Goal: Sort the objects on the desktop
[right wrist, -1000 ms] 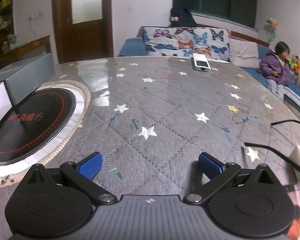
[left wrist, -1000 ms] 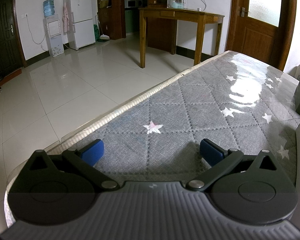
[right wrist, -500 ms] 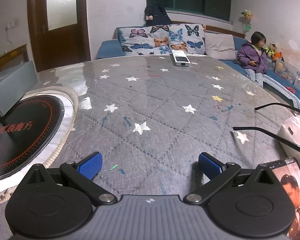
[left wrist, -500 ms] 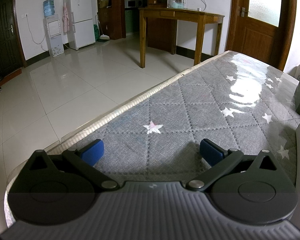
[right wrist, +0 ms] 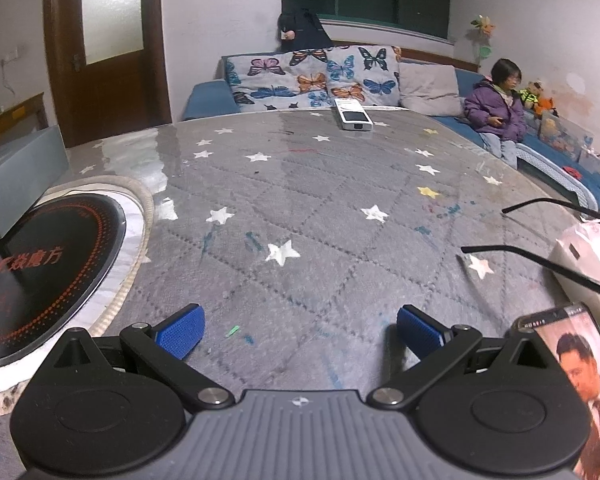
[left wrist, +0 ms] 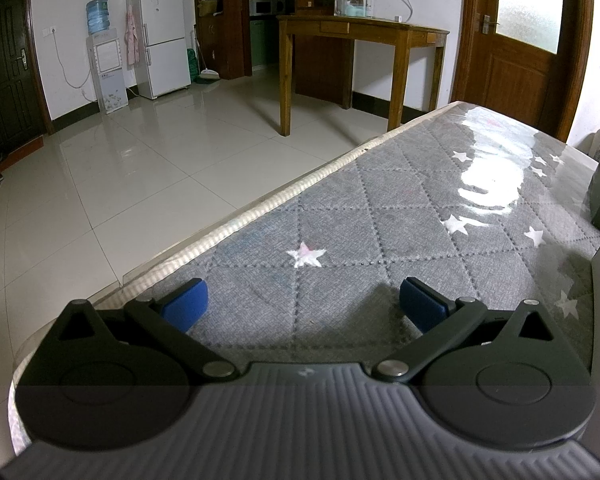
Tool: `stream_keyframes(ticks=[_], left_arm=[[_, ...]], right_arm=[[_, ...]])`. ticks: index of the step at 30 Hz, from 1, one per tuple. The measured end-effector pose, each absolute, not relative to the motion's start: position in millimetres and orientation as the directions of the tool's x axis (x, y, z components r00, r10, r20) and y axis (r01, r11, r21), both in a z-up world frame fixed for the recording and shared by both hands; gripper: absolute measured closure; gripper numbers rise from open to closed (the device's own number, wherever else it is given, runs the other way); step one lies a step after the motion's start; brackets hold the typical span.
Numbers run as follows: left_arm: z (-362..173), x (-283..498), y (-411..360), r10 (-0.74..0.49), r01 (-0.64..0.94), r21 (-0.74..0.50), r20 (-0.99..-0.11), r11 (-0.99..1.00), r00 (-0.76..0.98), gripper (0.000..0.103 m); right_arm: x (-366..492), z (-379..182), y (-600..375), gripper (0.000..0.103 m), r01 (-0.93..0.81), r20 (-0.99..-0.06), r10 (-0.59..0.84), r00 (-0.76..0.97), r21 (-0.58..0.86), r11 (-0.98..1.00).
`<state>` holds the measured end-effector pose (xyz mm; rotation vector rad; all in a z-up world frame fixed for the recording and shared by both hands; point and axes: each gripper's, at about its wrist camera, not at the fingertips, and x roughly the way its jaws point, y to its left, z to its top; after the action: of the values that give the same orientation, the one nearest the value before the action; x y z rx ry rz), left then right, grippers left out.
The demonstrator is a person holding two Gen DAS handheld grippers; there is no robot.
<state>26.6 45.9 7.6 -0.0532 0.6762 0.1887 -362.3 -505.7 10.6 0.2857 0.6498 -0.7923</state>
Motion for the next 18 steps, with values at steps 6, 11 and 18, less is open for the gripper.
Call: stream_keyframes(ticks=[6,11,18], left_arm=[[7.4,26.7,46.9,0.143,-0.176,0.01,-0.63,0.984,0.764,0.0],[7.3,24.6,44.5,0.129,-0.158,0.011,-0.634,0.987,0.762,0.0],[7.7,15.7,40.4,0.091,-0.109,0.012,-0.641,0.994,0.762,0.0]], right_arm=[[-360.4,11.0,-489.9,0.0,0.742,-0.643,-0.566,0.517,0.006,0.67],[-358.4,14.5,-469.7,0.0,0.731,-0.65,-0.546,0.528,0.021,0.682],[-354.0,17.6,-438.8,0.0,0.686,-0.65,-0.508,0.565,0.028,0.727]])
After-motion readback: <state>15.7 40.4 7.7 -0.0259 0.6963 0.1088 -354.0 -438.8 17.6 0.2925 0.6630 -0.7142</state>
